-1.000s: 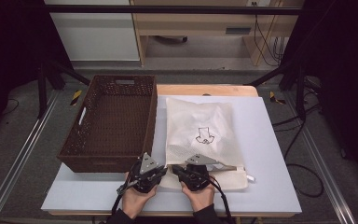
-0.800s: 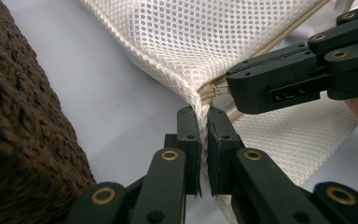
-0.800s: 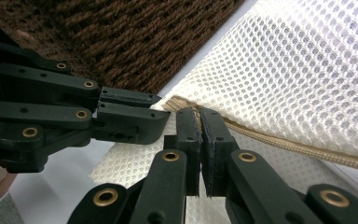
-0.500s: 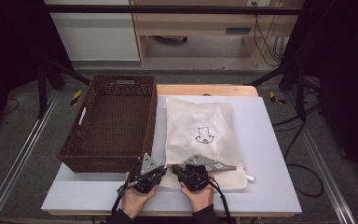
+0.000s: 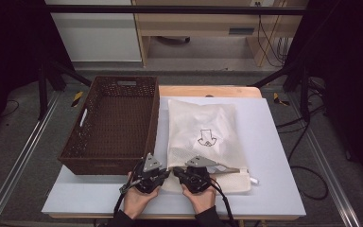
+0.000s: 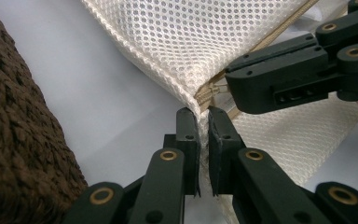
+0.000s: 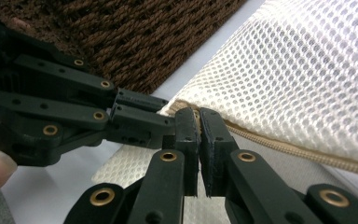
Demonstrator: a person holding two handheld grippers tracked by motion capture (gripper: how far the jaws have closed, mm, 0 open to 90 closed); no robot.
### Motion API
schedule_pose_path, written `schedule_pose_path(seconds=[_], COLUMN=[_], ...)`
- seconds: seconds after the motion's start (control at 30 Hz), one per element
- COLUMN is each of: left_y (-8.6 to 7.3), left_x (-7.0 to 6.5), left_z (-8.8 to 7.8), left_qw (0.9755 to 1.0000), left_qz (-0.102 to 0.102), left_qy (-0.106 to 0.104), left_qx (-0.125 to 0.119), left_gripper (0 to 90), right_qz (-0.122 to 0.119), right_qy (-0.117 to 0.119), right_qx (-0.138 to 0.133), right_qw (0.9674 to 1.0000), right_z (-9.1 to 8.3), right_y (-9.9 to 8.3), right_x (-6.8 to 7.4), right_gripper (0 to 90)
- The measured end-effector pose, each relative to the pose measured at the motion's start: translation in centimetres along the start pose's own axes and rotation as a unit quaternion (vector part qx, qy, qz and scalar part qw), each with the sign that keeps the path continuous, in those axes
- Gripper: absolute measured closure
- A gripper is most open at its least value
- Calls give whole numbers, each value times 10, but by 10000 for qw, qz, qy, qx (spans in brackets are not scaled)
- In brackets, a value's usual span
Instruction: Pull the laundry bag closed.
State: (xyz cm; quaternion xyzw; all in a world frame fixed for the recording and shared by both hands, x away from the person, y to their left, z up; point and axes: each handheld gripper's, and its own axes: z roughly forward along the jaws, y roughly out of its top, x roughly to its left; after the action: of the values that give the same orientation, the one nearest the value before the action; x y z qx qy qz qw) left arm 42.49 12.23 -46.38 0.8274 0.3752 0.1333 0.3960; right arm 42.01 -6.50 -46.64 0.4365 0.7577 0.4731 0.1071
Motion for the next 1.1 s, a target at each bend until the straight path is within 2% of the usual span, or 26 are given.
schedule_pose_path(seconds=[0.27, 0.43, 0.6, 0.7, 0.77, 1.1], left_y=[-1, 0, 2, 2, 1, 0], left_x=[1, 1, 0, -4, -5, -3], left_z=[0, 1, 3, 3, 3, -4], left_qw=[9999, 9999, 9999, 9999, 9999, 9996], left_qz=[-70, -81, -50, -4, -76, -102], left_qy=[-43, -21, -92, 61, 74, 74], left_qx=[-66, -115, -122, -106, -116, -270], left_gripper=[840, 813, 823, 839, 843, 846], right_qz=[49, 12, 92, 151, 208, 448], right_qy=[33, -32, -33, -69, -67, 32], right_qx=[-37, -43, -61, -57, -59, -83], right_qw=[10000, 10000, 9999, 9998, 9997, 9990], right_z=[1, -1, -2, 0, 0, -1], right_y=[4, 4, 3, 2, 0, 1], right_x=[-1, 1, -2, -5, -5, -6], right_gripper=[874, 875, 875, 875, 875, 876])
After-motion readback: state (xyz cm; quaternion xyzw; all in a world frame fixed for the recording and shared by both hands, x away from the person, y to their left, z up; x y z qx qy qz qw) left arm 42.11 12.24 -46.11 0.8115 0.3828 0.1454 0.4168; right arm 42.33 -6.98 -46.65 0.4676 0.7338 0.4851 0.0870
